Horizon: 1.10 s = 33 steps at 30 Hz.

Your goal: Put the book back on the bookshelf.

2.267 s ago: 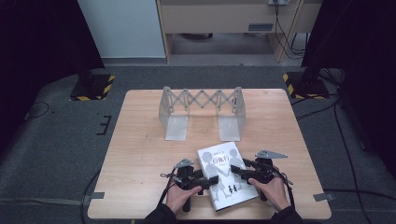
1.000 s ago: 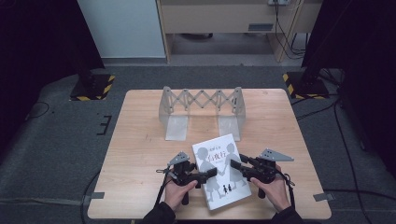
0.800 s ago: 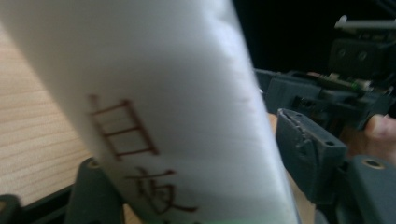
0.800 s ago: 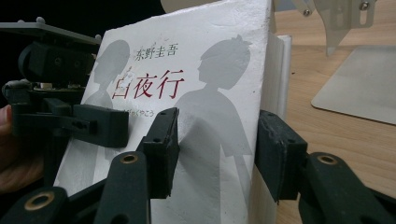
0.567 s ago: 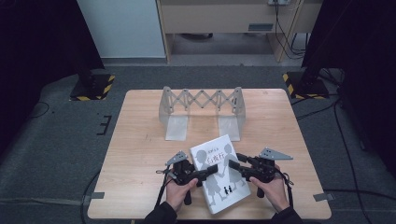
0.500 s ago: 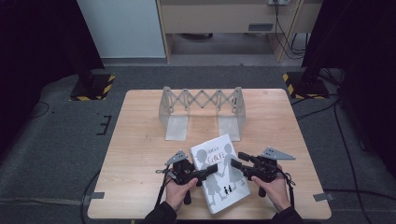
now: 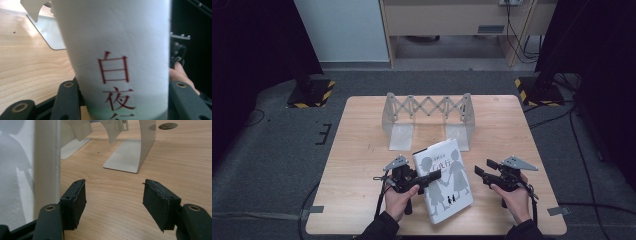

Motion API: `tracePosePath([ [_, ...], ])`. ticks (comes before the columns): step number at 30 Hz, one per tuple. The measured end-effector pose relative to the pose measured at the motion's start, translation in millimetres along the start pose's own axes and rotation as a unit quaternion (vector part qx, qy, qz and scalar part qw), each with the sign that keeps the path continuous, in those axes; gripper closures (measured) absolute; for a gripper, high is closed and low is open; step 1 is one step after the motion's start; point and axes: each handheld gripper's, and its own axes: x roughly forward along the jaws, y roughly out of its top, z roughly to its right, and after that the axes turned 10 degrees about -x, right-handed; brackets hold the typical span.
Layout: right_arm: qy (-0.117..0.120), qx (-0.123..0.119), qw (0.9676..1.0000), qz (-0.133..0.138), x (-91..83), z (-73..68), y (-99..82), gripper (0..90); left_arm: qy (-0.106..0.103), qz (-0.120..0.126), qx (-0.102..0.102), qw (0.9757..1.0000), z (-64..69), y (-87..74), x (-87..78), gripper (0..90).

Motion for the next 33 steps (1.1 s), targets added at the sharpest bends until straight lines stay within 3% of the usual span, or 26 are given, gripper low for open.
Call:
tracePosePath([
  [12, -0.049, -0.031, 0.9973, -0.044, 1.1, 8.1, -4.8, 31.5, 0.011, 0.007, 0.025, 0.9996, 10.6, 14.0, -3.7, 52.4],
  [17, -0.077, -0.055, 0.9925, -0.077, 3.6, 10.7, -7.9, 26.3, 0.014, 0.007, 0.036, 0.9992, 16.7, 18.7, -6.1, 52.6],
  [24, -0.112, -0.054, 0.9865, -0.107, 5.1, 18.6, -13.1, 20.4, 0.036, 0.006, 0.065, 0.9972, 25.0, 26.6, -16.4, 52.7],
  [33, -0.137, -0.06, 0.9809, -0.125, 4.2, 25.8, -16.6, 19.0, 0.07, 0.015, 0.072, 0.9948, 21.5, 37.7, -30.9, 52.7],
])
